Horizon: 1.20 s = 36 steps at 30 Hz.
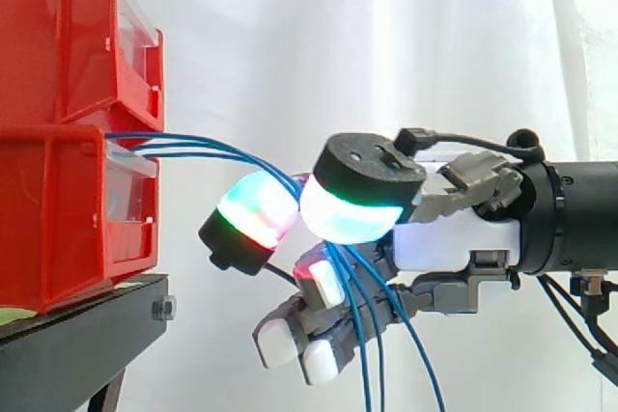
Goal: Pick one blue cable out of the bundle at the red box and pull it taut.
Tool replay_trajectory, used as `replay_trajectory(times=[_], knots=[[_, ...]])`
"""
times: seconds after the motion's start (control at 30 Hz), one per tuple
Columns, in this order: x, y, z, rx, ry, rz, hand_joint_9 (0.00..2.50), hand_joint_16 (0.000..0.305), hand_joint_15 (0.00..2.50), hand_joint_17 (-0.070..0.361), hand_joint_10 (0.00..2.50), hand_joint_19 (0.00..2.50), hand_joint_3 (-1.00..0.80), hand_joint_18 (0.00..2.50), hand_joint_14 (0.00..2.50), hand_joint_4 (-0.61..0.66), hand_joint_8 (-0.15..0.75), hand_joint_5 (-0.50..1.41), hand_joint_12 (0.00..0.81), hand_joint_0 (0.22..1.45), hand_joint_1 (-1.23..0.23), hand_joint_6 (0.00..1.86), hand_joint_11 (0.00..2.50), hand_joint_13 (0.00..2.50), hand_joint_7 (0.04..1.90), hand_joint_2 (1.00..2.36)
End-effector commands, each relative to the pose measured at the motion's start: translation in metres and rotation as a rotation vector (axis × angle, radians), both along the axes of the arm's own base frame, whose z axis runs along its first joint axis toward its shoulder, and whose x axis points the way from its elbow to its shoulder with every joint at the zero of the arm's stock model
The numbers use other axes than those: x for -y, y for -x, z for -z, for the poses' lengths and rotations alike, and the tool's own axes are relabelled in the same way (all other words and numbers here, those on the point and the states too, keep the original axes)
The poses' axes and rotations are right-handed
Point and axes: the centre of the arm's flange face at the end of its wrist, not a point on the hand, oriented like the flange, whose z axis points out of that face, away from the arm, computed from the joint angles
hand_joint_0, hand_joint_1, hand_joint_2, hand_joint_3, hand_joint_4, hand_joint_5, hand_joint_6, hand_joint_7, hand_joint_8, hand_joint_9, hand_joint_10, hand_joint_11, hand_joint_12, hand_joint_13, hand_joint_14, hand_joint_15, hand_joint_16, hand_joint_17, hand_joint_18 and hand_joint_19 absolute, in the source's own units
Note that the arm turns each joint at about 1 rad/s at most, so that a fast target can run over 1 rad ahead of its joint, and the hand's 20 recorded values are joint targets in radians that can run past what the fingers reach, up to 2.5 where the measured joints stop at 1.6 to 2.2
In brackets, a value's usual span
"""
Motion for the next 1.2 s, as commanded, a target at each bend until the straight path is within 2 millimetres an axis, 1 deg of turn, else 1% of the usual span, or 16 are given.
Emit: replay_trajectory(times=[0.0,0.1,0.2,0.23,0.27,0.33,0.43,0.57,0.63,0.77,0.9,0.93,1.0,1.03,1.1,1.17], knots=[[0.0002,-0.0001,0.0004,0.000,0.000,0.000,1.02,0.045,0.37,0.102,0.01,0.41,-0.50,0.80,0.01,0.00,0.331,-0.16,0.351,0.66,-1.00,0.95,0.65,0.85,0.73,1.00],[0.0002,0.0001,-0.0006,0.000,0.000,0.000,1.02,0.049,0.38,0.110,0.01,0.41,-0.50,0.81,0.01,0.04,0.353,-0.16,0.365,0.54,-0.99,0.94,0.65,0.85,0.71,1.00],[0.0002,0.0001,-0.0006,0.000,0.000,0.000,1.06,0.053,0.38,0.120,0.01,0.43,-0.50,0.84,0.01,0.06,0.391,-0.14,0.389,0.47,-0.92,0.93,0.65,0.87,0.71,1.00],[0.0002,0.0000,-0.0008,0.002,0.000,0.000,1.08,0.056,0.39,0.126,0.01,0.44,-0.50,0.85,0.01,0.07,0.400,-0.13,0.405,0.45,-0.85,0.92,0.65,0.88,0.74,1.00],[0.0002,0.0001,-0.0006,0.000,0.000,0.000,1.10,0.057,0.38,0.128,0.01,0.44,-0.50,0.86,0.01,0.07,0.412,-0.13,0.412,0.44,-0.82,0.92,0.64,0.89,0.74,1.00],[0.0002,-0.0001,0.0004,0.000,0.000,0.000,1.10,0.054,0.39,0.121,0.01,0.46,-0.50,0.82,0.01,0.06,0.402,-0.13,0.397,0.49,-0.69,0.91,0.63,0.88,0.77,1.00],[0.0002,-0.0001,0.0004,0.000,0.000,0.000,1.12,0.050,0.40,0.112,0.01,0.49,-0.48,0.79,0.01,0.05,0.391,-0.13,0.380,0.57,-0.64,0.91,0.64,0.87,0.83,1.00],[0.0002,0.0000,-0.0008,0.002,0.000,0.000,1.12,0.050,0.40,0.112,0.01,0.51,-0.38,0.78,0.01,0.05,0.397,-0.13,0.381,0.58,-0.65,0.91,0.66,0.86,0.86,1.01],[0.0002,-0.0001,0.0004,0.000,0.000,0.000,1.12,0.050,0.40,0.111,0.01,0.49,-0.33,0.78,0.01,0.06,0.404,-0.13,0.385,0.59,-0.69,0.91,0.66,0.87,0.87,1.01],[0.0002,0.0000,-0.0008,0.002,0.000,0.000,1.11,0.049,0.41,0.111,0.01,0.48,-0.29,0.80,0.01,0.07,0.403,-0.13,0.381,0.62,-0.75,0.93,0.68,0.88,0.83,1.02],[0.0002,0.0000,0.0006,-0.001,0.000,0.000,1.13,0.049,0.39,0.110,0.01,0.45,-0.25,0.84,0.01,-0.01,0.416,-0.13,0.380,0.69,-0.87,0.93,0.71,0.90,0.91,1.02],[0.0002,0.0000,-0.0008,0.002,0.000,0.000,1.14,0.048,0.40,0.109,0.01,0.45,-0.26,0.85,0.01,-0.04,0.415,-0.14,0.379,0.72,-0.90,0.93,0.72,0.91,0.98,1.02],[0.0002,0.0000,-0.0008,0.002,0.000,0.000,1.14,0.048,0.40,0.108,0.01,0.44,-0.28,0.86,0.01,-0.07,0.413,-0.14,0.375,0.74,-0.91,0.94,0.72,0.92,0.99,1.02],[0.0002,-0.0001,0.0004,0.000,0.000,0.000,1.14,0.047,0.40,0.106,0.01,0.44,-0.37,0.85,0.01,-0.08,0.399,-0.14,0.369,0.77,-0.91,0.95,0.72,0.91,0.89,1.01],[0.0001,0.0000,-0.0008,0.002,0.000,-0.001,1.12,0.046,0.39,0.104,0.01,0.41,-0.50,0.85,0.01,-0.10,0.376,-0.14,0.362,0.78,-0.94,0.95,0.71,0.90,0.88,1.00],[0.0002,0.0000,-0.0008,0.002,0.000,0.000,1.11,0.046,0.39,0.103,0.01,0.41,-0.50,0.84,0.01,-0.12,0.361,-0.15,0.352,0.77,-0.96,0.95,0.73,0.89,0.85,1.00]])
